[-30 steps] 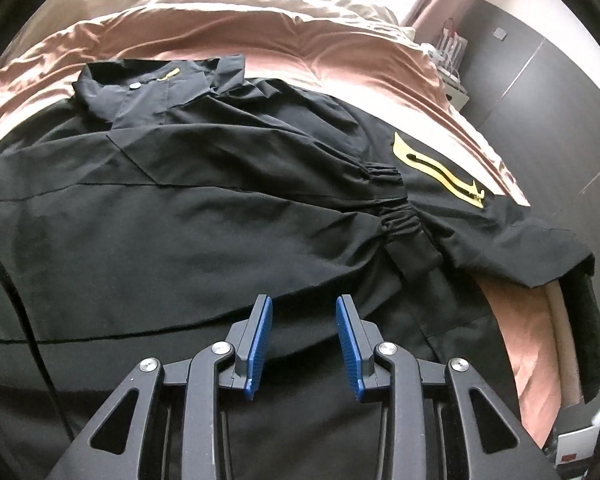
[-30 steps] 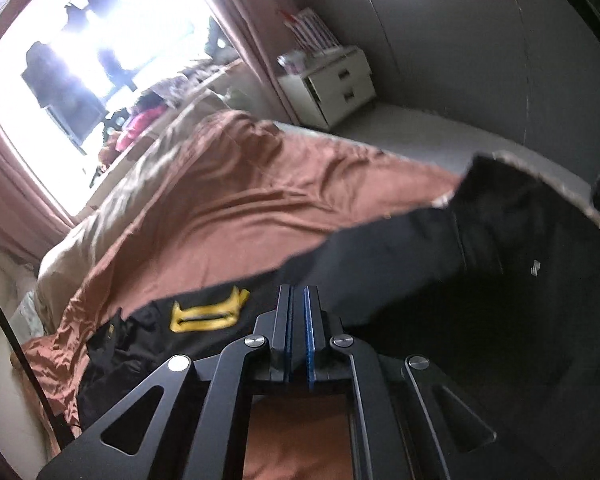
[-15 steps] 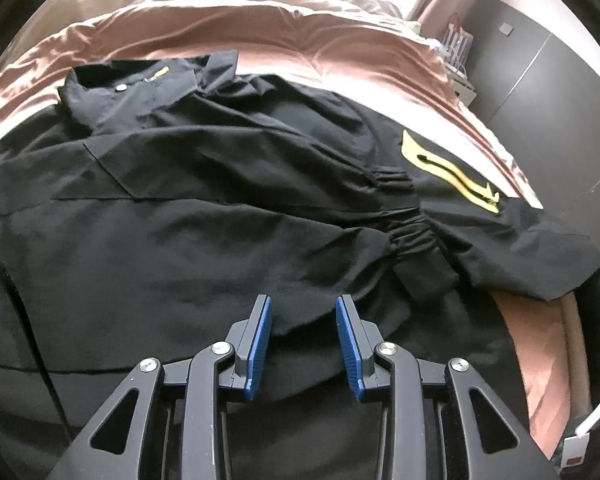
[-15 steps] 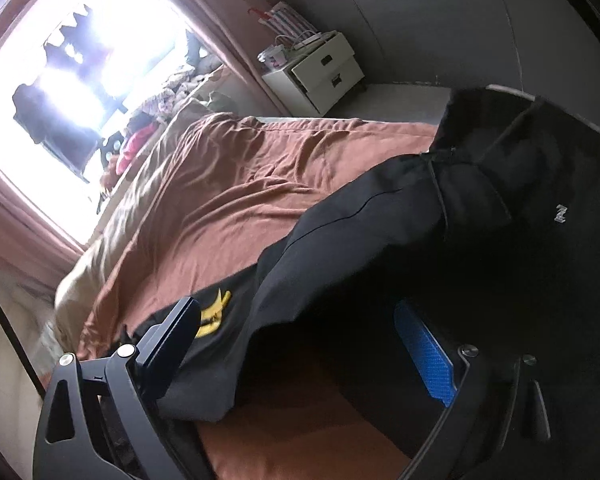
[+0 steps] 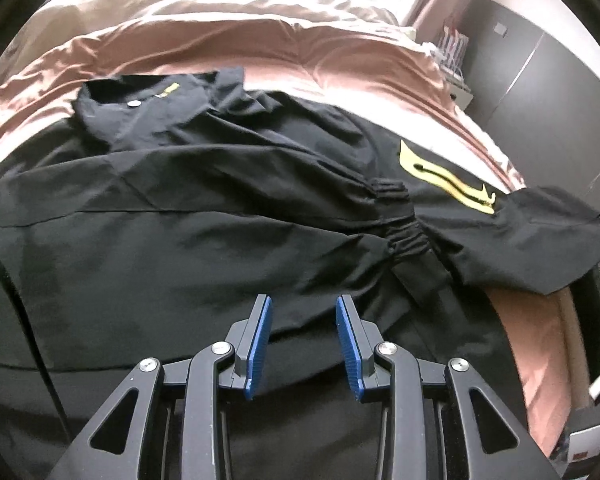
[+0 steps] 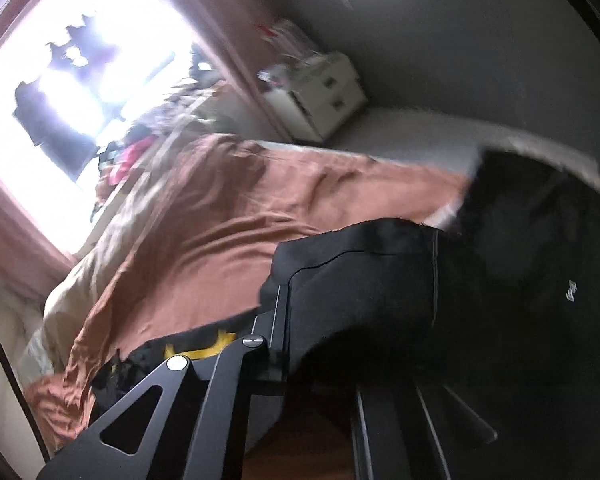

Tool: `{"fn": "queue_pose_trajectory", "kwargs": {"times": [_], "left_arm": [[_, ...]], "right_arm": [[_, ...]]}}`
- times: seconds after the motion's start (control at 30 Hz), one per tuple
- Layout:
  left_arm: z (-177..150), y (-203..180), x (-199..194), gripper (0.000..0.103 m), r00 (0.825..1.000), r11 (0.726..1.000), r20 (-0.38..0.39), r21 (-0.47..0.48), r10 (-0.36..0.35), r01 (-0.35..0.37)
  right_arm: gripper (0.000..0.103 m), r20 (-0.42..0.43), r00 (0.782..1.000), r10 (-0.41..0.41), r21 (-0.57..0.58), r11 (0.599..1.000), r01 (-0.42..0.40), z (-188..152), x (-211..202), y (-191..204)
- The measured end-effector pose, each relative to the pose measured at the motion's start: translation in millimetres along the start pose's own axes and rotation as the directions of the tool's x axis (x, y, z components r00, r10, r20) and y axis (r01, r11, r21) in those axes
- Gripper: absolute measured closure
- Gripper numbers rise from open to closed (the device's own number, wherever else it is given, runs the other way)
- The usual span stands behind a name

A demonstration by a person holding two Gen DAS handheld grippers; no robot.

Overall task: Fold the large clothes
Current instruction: 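Fold the yellow-striped sleeve across the jacket body with the right tool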

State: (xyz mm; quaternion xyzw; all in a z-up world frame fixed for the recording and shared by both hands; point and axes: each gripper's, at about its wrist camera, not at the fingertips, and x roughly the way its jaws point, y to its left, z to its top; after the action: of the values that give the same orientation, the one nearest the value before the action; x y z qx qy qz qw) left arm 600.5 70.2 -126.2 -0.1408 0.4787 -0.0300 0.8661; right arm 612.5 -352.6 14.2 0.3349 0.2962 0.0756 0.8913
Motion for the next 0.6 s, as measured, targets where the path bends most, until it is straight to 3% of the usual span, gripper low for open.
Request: {"fn": "queue_pose_trajectory", "kwargs": {"times": [0.3, 0.6], "left_arm": [[0, 36, -72, 0.068, 0.997, 0.999, 0.08, -0.037, 0.002, 0.001], [-19, 100, -136, 0.068, 0.989, 0.992, 0.14, -0.123, 0.04, -0.022]], "right_arm": [[0.101, 0.016, 0.987, 0.159, -0.206, 0.967, -0.152, -22, -49, 124], [0.101, -0.039, 0.963, 0.266, -0.305, 0.915, -0.265, -51, -66, 207]]}}
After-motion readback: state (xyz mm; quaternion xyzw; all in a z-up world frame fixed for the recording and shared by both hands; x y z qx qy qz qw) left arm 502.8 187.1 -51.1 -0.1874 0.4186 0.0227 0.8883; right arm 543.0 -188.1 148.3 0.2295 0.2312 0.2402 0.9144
